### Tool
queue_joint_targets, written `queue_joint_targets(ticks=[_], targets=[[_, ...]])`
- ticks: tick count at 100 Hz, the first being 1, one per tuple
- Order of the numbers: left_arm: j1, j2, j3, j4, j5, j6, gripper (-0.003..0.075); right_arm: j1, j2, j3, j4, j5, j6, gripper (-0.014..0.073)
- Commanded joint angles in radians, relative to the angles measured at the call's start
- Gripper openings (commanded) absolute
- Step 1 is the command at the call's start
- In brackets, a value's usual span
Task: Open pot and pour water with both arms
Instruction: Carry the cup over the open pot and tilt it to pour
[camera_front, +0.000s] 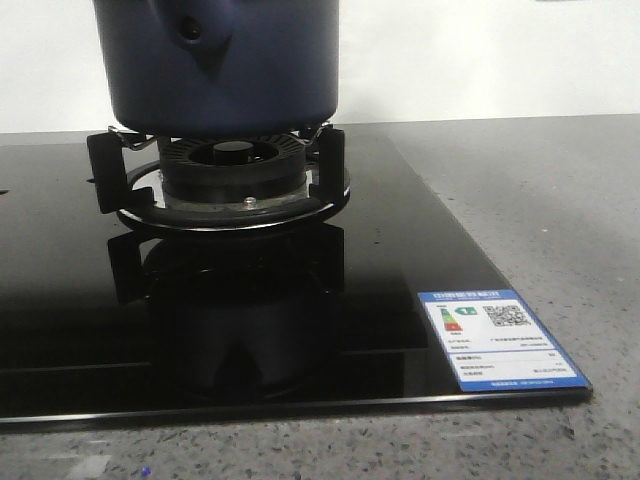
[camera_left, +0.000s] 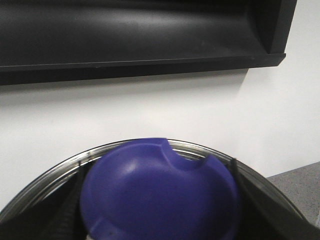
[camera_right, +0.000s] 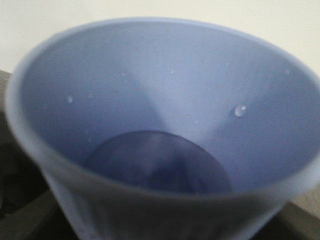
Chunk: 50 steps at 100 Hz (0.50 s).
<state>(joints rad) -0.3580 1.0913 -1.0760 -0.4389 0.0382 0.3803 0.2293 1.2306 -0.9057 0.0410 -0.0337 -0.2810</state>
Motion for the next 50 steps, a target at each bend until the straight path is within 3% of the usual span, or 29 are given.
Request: queue_joint_targets(ticks=[1, 50], targets=[[0.003, -0.024, -0.041, 0.001, -0.091, -0.001, 0.0398, 0.040, -0.035, -0.103, -0.041, -0.029, -0.003, 0.0339], [0.003, -0.024, -0.041, 0.001, -0.082, -0.001, 0.0398, 0.246, 0.158, -0.424, -0.402, 0.315, -0.005, 0.0339]])
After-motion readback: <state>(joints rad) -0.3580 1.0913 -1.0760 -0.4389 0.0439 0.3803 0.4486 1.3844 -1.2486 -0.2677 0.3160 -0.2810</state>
